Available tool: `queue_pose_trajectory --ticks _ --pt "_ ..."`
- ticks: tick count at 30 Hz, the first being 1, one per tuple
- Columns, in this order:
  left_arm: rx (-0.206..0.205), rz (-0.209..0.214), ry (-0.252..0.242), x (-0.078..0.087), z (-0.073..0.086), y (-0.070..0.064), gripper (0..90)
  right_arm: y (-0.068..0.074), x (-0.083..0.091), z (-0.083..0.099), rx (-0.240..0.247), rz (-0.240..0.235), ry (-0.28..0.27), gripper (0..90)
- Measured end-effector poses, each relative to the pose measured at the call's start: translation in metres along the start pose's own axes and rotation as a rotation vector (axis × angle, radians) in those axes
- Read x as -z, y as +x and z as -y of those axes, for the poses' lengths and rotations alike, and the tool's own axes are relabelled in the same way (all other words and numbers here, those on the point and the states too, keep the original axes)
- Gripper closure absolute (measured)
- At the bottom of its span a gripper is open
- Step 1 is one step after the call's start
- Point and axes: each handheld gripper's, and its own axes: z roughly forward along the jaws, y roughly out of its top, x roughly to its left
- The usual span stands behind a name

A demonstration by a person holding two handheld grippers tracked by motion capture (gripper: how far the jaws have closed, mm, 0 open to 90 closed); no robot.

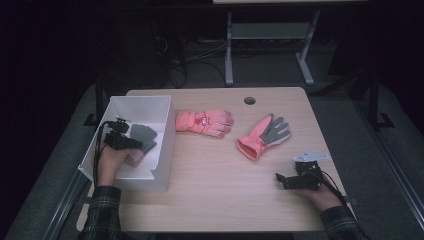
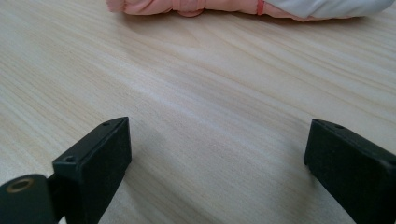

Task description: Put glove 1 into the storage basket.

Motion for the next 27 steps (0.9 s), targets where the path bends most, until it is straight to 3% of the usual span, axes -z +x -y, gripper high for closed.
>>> queue_pose_trajectory --ticks 5,13,21,27 --pt "0.006 -0.03 0.0 -0.001 -0.002 -0.005 36.5 0.0 0.0 0.0 0.0 0.0 0.0 6.8" --pt "0.011 -0.064 -0.046 0.016 -0.009 -0.012 19.2 0.0 0.0 0.0 0.0 0.0 0.0 6.8" --pt "-0.027 0.001 -0.129 0.043 -0.013 -0.016 17.7 0.0 0.0 0.0 -0.001 0.0 0.0 6.8" --pt "-0.09 0.063 -0.206 0.071 -0.019 -0.029 14.8 0.0 0.0 0.0 0.0 0.0 0.0 6.8"
